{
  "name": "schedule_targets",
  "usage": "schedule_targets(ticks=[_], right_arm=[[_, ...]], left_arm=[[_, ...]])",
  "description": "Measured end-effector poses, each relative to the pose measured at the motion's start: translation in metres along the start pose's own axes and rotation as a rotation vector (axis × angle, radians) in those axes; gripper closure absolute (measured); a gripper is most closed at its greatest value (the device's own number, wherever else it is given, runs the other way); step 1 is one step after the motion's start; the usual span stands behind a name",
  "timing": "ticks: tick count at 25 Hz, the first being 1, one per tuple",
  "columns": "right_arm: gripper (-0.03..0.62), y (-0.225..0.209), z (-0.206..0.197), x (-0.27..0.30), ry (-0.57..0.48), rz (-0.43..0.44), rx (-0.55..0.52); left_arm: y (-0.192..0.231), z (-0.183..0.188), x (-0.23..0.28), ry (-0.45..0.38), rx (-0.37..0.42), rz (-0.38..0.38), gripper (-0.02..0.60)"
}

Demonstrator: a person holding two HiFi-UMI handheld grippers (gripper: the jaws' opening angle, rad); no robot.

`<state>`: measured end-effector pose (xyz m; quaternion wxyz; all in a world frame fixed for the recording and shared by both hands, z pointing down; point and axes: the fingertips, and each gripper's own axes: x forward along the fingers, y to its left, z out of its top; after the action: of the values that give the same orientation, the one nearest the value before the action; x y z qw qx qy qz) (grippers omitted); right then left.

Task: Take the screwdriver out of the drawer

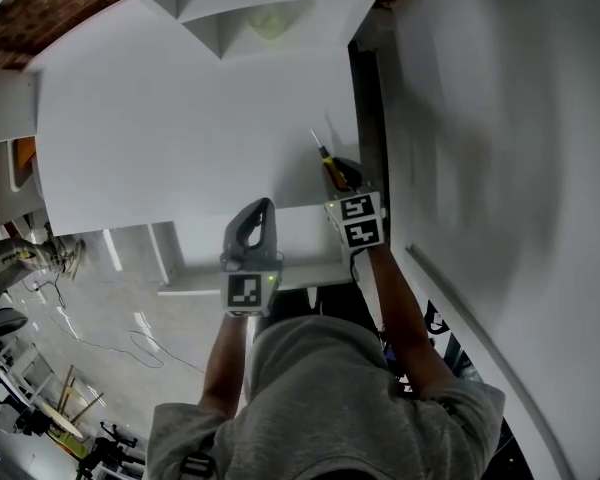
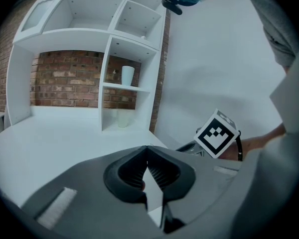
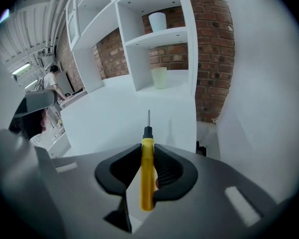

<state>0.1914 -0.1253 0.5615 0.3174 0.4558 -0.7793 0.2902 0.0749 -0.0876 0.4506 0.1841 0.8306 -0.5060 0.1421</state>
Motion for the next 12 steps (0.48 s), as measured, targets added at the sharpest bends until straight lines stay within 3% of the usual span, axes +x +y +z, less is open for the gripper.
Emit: schedule_targets(ticks=[12], right_arm=[[0.511, -0.007, -0.008, 0.024, 0.045, 0.014, 0.005]], left_arm=[[0.003, -0.006, 0.009, 0.025, -0.014, 0.023, 0.569]])
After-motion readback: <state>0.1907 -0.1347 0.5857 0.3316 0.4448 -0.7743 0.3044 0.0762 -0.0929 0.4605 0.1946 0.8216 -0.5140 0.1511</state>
